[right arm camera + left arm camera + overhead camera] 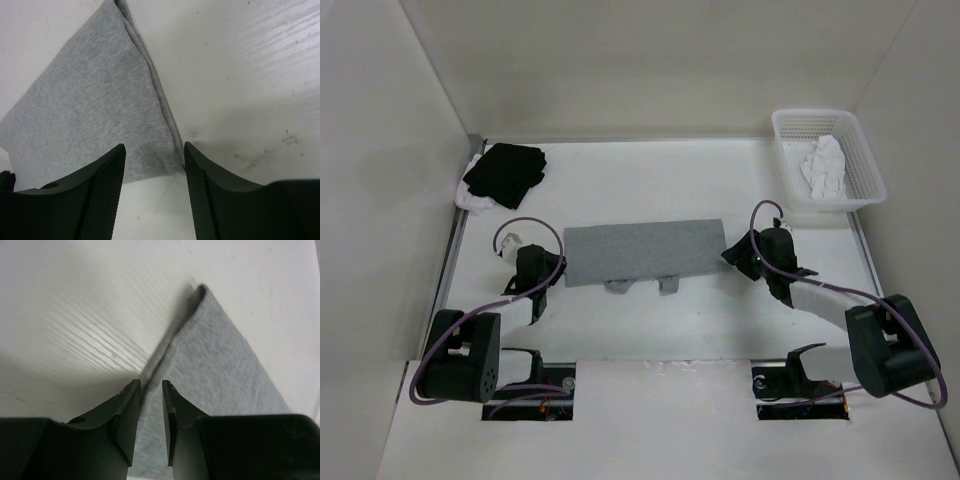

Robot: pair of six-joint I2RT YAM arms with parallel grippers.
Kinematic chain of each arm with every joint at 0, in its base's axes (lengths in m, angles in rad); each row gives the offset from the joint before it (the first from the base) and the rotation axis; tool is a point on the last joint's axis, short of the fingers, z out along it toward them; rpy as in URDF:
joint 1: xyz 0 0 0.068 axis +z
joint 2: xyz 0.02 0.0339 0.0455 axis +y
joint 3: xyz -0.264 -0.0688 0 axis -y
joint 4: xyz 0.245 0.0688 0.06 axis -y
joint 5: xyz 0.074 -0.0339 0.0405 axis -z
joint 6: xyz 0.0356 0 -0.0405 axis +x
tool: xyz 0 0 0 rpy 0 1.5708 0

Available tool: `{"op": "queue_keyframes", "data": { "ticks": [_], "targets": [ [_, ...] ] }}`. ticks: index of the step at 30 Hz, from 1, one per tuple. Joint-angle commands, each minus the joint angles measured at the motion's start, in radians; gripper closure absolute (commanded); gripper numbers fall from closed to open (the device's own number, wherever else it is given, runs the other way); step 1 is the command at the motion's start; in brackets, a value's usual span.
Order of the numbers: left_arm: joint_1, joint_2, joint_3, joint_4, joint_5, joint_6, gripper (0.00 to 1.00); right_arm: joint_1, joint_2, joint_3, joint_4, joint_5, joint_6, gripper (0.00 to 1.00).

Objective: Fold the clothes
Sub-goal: Fold the tank top

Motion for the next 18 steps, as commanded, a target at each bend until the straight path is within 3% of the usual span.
{"op": "queue_keyframes", "data": {
  "ticks": [1, 4, 14, 18],
  "targets": [
    [0.074, 0.009, 0.021, 0.047, 0.030, 0.042, 0.77, 0.012, -0.077, -0.029, -0.002, 0.009, -0.021, 0.43],
    [0.100, 0.014, 0.050, 0.052, 0.055, 0.026, 0.78, 0.012, -0.060, -0.014, -0.003, 0.005, -0.027, 0.42],
    [0.016, -0.086, 0.101, 0.026, 0.032, 0.059, 0.77, 0.013, 0.134, 0.075, 0.075, -0.058, 0.011, 0.43],
    [-0.028, -0.074, 0.108, 0.040, 0.037, 0.059, 0.77, 0.013, 0.188, 0.078, 0.128, -0.092, 0.063, 0.52]
  ]
}}
